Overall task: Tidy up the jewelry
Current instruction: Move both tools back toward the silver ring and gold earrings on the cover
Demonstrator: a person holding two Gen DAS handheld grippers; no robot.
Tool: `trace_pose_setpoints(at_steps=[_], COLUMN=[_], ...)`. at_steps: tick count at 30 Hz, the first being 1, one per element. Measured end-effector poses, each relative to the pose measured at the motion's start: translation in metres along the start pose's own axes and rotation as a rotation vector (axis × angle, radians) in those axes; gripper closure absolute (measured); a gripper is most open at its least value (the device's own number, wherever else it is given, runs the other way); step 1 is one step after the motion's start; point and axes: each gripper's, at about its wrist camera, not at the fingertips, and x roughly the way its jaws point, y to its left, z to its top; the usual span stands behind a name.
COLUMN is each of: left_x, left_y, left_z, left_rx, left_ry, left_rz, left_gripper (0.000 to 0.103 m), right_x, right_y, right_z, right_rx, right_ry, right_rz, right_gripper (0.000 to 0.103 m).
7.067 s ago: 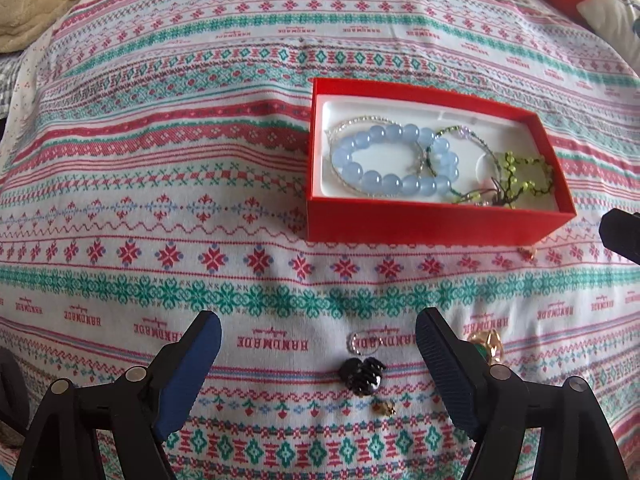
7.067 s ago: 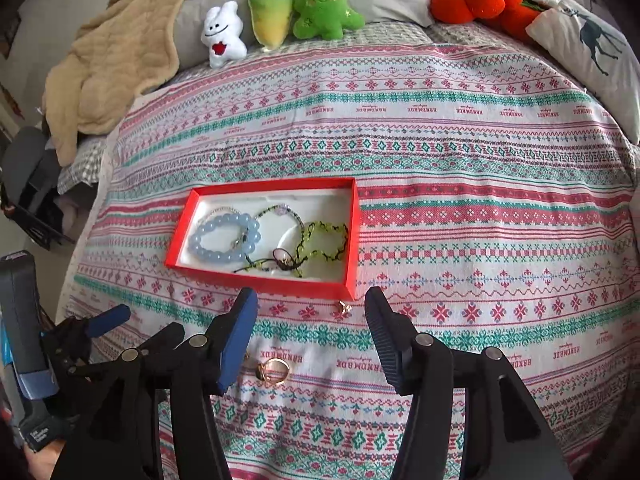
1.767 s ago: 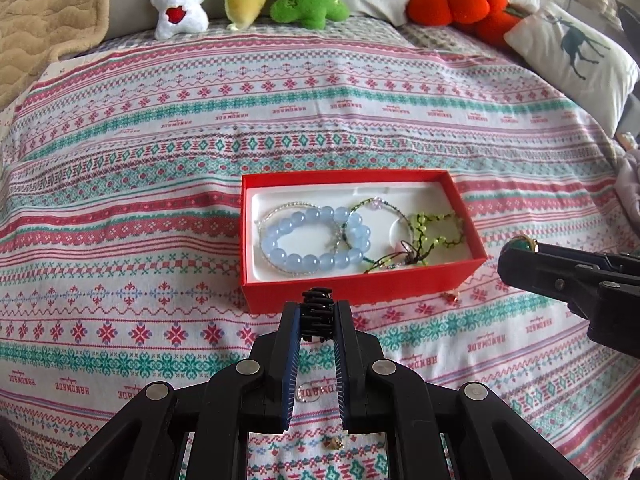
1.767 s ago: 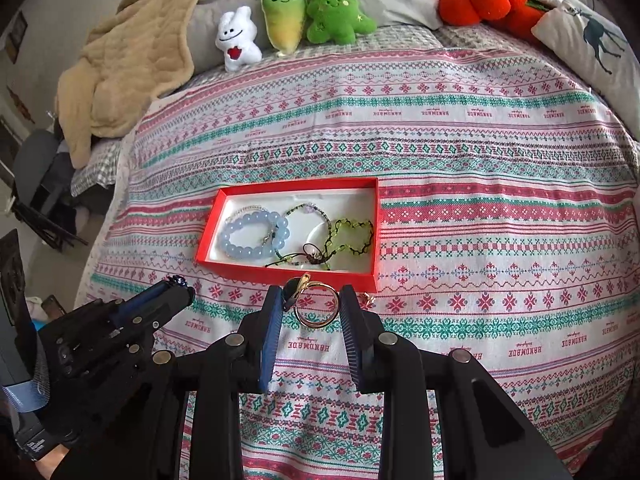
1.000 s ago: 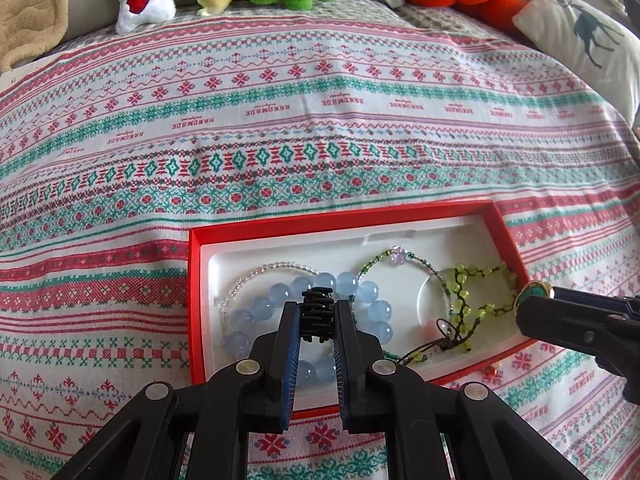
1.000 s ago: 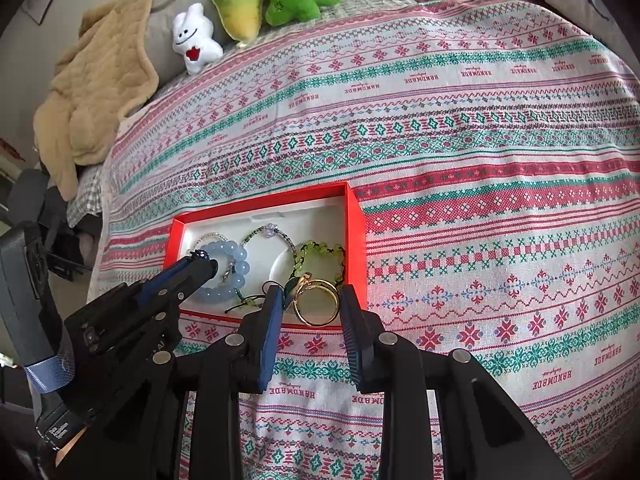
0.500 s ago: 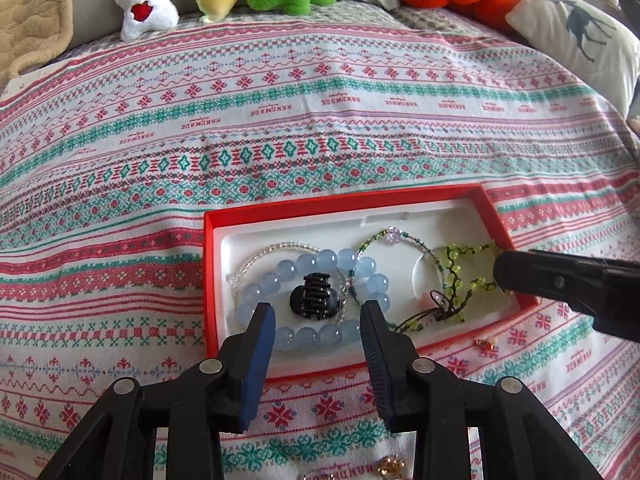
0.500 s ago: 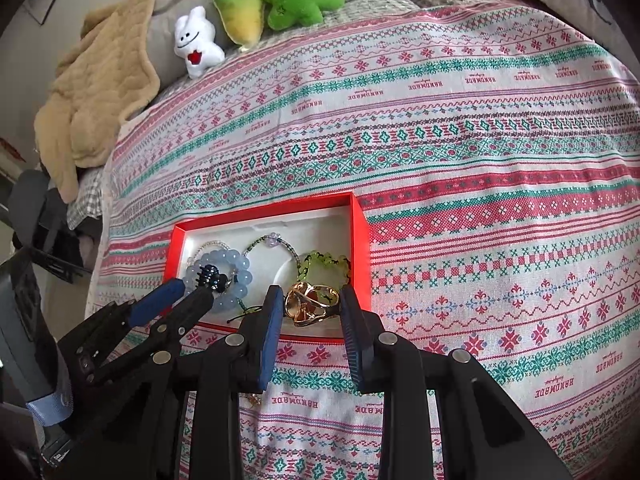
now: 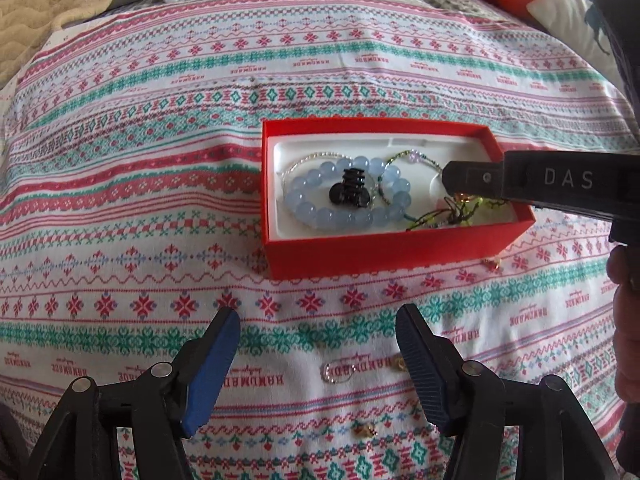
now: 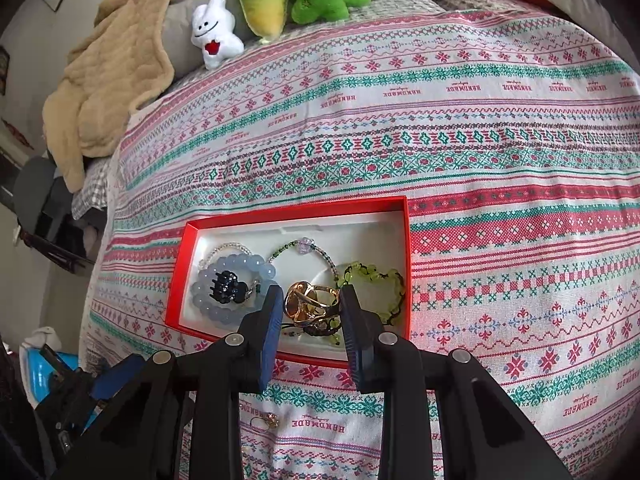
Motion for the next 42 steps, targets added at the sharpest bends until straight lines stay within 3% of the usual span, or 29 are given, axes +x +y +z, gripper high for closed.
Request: trace_pose_setpoints(at_steps=[4, 7, 17, 22, 35, 42], left_x=[-0.001, -0.005, -0.013, -0.014, -0.008, 0.0], left_y=[0.005, 0.007, 0.006, 0.001, -0.005, 0.001], left_z=[-0.009, -0.016, -0.041, -0.056, -0.104, -0.104], left_rx=[-0.025, -0.04, -0.098, -0.113, 0.035, 0.087], left_ry=[0.025, 0.038, 0.043, 0.031, -0.006, -0.028], left_rz=[0.012, 0.017, -0.039, -0.061, -0.015, -0.039], left_gripper=[0.03, 0.029, 0.029, 0.02, 0.019, 0.019], right_x=[-0.009, -0.028, -0.066, -0.077, -0.083, -0.067], right_y=[-0.002, 0.0, -0.031, -0.045, -0.051, -0.063], right_z=[0.001, -0.002, -0.039, -0.061, -0.113, -0.136], right_rx=[-0.008, -0.041, -0.051, -0.05, -0.098, -0.112], right_ry=[-0.002, -0.029, 0.012, 0.028, 0.061, 0.11], right_rz=[0.025, 0.025, -0.088, -0.123, -0.171, -0.208], right_gripper=[0.069, 0.058, 0.052, 0.043, 0.037, 0.037])
